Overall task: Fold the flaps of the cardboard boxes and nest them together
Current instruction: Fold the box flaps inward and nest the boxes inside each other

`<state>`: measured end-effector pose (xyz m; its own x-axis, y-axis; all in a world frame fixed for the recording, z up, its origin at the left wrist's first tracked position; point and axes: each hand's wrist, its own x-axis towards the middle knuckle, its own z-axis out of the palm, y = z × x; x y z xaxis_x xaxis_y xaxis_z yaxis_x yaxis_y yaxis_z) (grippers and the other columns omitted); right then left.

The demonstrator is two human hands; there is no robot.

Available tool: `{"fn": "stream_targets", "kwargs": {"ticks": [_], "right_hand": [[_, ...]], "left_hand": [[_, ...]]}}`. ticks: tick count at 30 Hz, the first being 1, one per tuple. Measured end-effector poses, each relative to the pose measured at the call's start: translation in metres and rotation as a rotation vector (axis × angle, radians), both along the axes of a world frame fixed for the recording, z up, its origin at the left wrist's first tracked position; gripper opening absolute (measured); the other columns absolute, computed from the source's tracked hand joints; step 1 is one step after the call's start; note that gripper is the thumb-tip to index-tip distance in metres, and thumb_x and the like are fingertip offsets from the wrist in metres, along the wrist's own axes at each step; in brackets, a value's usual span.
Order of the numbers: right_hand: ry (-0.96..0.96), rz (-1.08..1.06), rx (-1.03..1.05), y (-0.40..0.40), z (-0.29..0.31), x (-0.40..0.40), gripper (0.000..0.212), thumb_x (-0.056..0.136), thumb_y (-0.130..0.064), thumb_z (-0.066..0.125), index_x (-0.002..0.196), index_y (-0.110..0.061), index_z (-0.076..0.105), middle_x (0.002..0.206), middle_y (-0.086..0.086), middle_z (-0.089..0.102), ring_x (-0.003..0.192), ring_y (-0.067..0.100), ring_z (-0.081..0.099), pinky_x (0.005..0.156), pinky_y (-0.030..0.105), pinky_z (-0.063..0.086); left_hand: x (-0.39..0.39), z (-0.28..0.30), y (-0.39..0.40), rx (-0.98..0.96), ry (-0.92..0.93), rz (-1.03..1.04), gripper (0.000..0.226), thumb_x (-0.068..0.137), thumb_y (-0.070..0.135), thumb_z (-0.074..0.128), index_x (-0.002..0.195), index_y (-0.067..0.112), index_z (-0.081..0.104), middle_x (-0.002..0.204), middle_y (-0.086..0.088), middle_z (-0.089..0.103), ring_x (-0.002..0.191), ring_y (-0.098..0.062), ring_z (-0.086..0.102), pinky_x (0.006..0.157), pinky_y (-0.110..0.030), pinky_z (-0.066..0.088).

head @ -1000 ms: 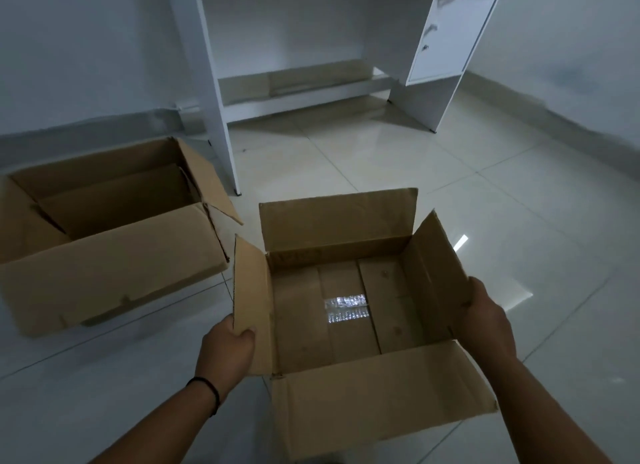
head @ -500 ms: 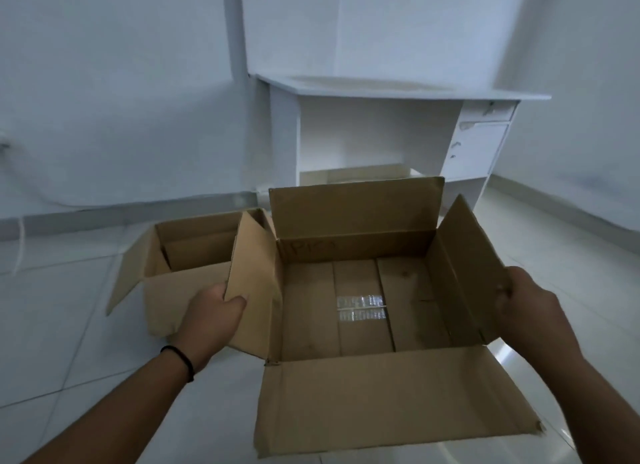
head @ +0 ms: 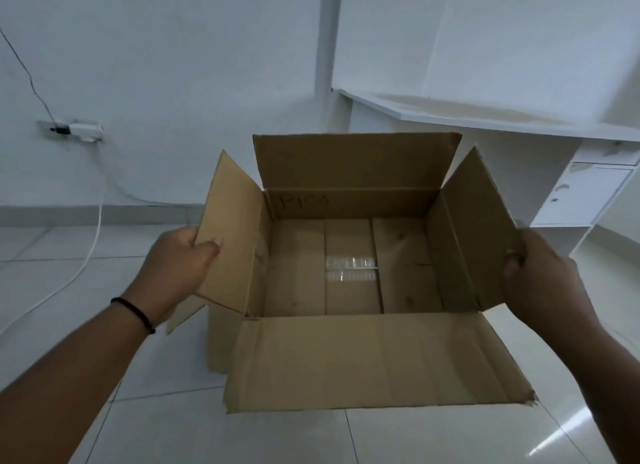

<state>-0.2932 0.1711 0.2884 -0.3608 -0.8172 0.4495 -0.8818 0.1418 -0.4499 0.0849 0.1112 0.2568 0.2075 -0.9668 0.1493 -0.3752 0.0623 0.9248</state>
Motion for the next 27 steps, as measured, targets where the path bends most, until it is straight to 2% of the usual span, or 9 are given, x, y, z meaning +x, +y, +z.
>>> {"fn": "stream_targets", "kwargs": {"ticks": [3,6,8,13,15,18,22,27], "right_hand": [[0.012,0.013,-0.009,-0.062,0.006,0.019,0.022,0.091,-0.008,0.037,0.110,-0.010,0.049,0.075,0.010,0.054,0.058,0.011,0.046,0.049,0.021,0.031],[0.036,0.003,0.013,-0.113,0.010,0.036,0.023,0.091,-0.009,0.037,0.109,-0.011,0.050,0.066,-0.001,0.049,0.055,0.012,0.047,0.046,0.021,0.030],[0.053,-0.007,0.027,-0.146,0.013,0.049,0.022,0.091,-0.009,0.038,0.109,-0.011,0.051,0.065,-0.002,0.048,0.055,0.012,0.048,0.046,0.020,0.030],[0.047,0.007,0.064,-0.216,0.010,0.070,0.013,0.092,-0.012,0.039,0.096,-0.017,0.050,0.069,0.004,0.053,0.057,0.012,0.048,0.047,0.021,0.031],[0.040,0.022,0.080,-0.238,0.004,0.075,0.011,0.094,-0.014,0.038,0.093,-0.018,0.049,0.067,0.002,0.052,0.057,0.013,0.049,0.048,0.022,0.031],[0.035,0.052,0.130,-0.263,-0.012,0.081,0.012,0.094,-0.014,0.037,0.094,-0.017,0.049,0.068,0.006,0.054,0.056,0.017,0.051,0.047,0.022,0.031],[0.013,0.102,0.191,-0.298,-0.042,0.081,0.014,0.094,-0.009,0.037,0.096,-0.012,0.050,0.063,0.001,0.053,0.053,0.017,0.053,0.045,0.021,0.032],[-0.025,0.166,0.295,-0.332,-0.093,0.082,0.011,0.093,-0.006,0.038,0.087,-0.010,0.047,0.061,0.008,0.053,0.050,0.023,0.053,0.044,0.023,0.034]], "left_hand": [[0.030,0.004,-0.046,-0.009,0.066,0.025,0.019,0.087,0.023,0.058,0.073,0.033,0.065,0.088,-0.004,0.071,0.087,-0.030,0.068,0.086,-0.052,0.053],[0.053,0.006,-0.089,0.002,0.097,0.021,0.017,0.088,0.023,0.058,0.075,0.031,0.067,0.093,-0.006,0.072,0.089,-0.031,0.068,0.089,-0.053,0.052],[0.070,0.007,-0.117,0.017,0.120,0.018,0.016,0.088,0.024,0.058,0.077,0.032,0.067,0.093,-0.005,0.072,0.089,-0.029,0.068,0.088,-0.051,0.053],[0.097,0.007,-0.174,0.046,0.139,0.024,0.018,0.090,0.024,0.057,0.079,0.034,0.067,0.089,0.002,0.072,0.084,-0.022,0.069,0.075,-0.035,0.054],[0.099,0.005,-0.191,0.067,0.112,0.036,0.020,0.090,0.023,0.055,0.077,0.034,0.065,0.088,-0.001,0.072,0.084,-0.026,0.068,0.077,-0.039,0.054],[0.099,-0.003,-0.209,0.104,0.057,0.067,0.019,0.091,0.022,0.053,0.078,0.031,0.063,0.097,-0.016,0.071,0.090,-0.037,0.065,0.084,-0.052,0.052],[0.101,-0.024,-0.228,0.136,-0.018,0.120,0.012,0.091,0.024,0.051,0.085,0.024,0.062,0.093,-0.016,0.069,0.085,-0.035,0.065,0.077,-0.049,0.054],[0.094,-0.063,-0.252,0.210,-0.132,0.168,0.022,0.090,0.025,0.050,0.097,0.008,0.062,0.097,-0.022,0.067,0.086,-0.038,0.064,0.079,-0.051,0.053]]}}
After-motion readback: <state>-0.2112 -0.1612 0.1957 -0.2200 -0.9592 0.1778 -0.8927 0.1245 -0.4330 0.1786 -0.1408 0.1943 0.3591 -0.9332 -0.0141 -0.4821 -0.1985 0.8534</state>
